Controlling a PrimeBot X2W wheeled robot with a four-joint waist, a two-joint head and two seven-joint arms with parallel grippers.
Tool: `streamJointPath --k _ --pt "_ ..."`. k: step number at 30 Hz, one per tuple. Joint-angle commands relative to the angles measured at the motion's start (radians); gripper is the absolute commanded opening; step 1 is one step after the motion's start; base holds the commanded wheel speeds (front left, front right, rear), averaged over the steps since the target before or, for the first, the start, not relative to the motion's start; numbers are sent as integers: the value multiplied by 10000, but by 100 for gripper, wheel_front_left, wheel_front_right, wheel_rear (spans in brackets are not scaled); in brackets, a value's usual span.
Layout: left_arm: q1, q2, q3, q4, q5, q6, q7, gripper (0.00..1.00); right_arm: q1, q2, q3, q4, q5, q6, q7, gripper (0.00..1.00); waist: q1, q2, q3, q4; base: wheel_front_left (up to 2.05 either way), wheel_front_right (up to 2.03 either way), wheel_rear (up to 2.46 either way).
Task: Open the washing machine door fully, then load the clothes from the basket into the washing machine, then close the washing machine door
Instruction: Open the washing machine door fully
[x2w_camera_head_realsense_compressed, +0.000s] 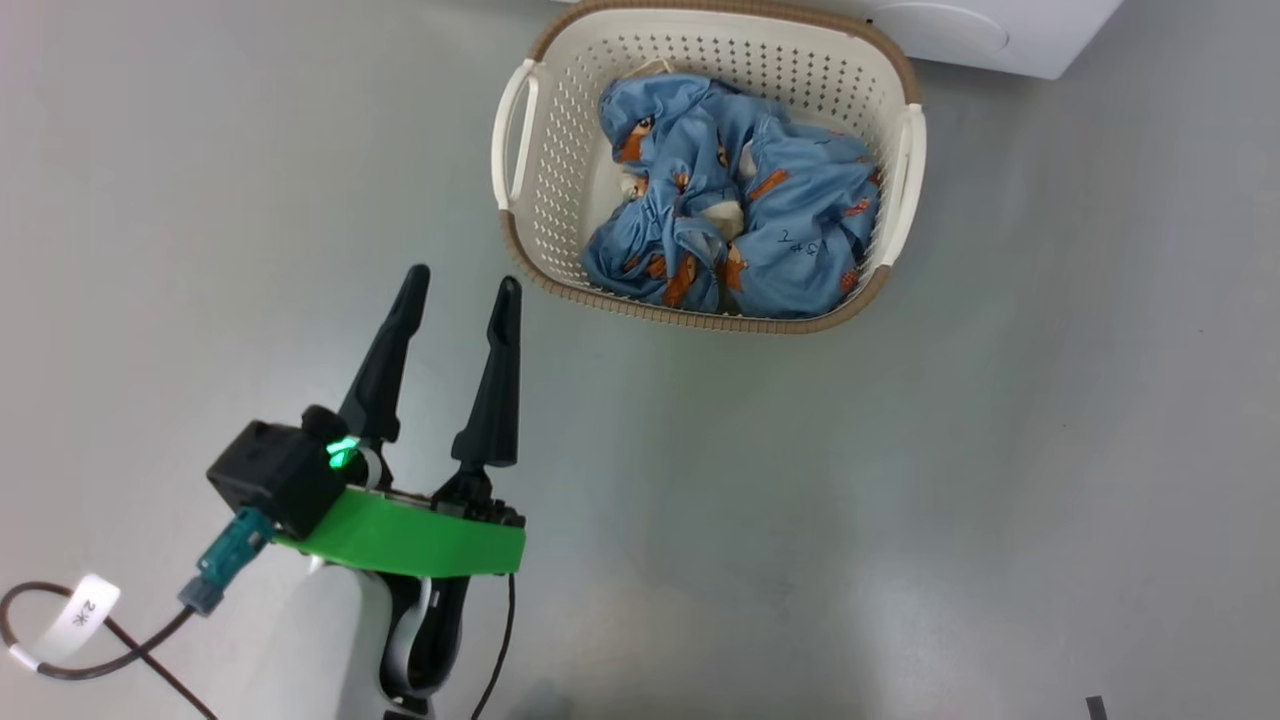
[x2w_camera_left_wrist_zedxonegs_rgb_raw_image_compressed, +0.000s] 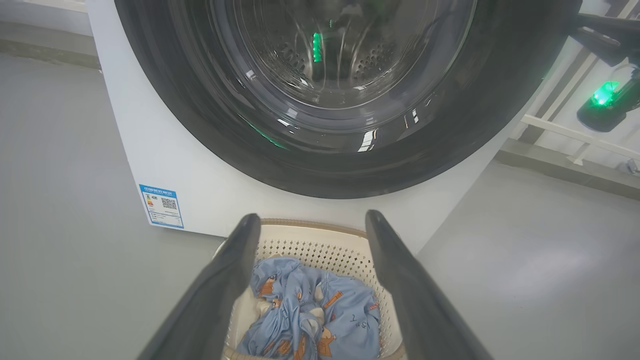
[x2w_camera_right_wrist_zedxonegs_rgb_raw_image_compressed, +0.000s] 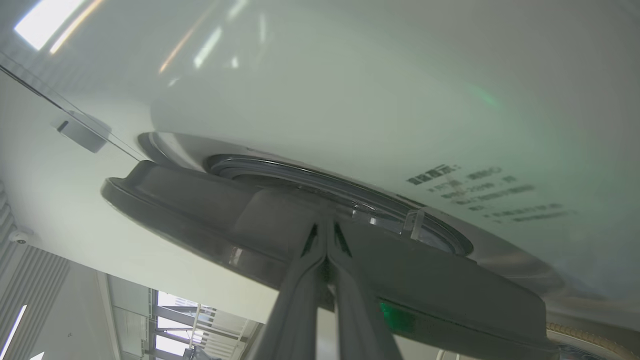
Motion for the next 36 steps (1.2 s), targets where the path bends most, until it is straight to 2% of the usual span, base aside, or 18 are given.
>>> streamJointPath --k 1,20,36 --pt "-96 159 251 -333 -95 7 -65 100 -205 95 -1 -183 -118 75 79 0 -1 -1 126 98 0 0 0" --pt "-195 159 13 -374 -423 7 -65 100 -954 241 443 198 -573 75 176 0 -1 -1 287 394 0 0 0" --pt "37 158 205 -243 -173 7 -65 100 58 457 780 257 -219 75 876 0 -1 -1 -579 194 0 0 0"
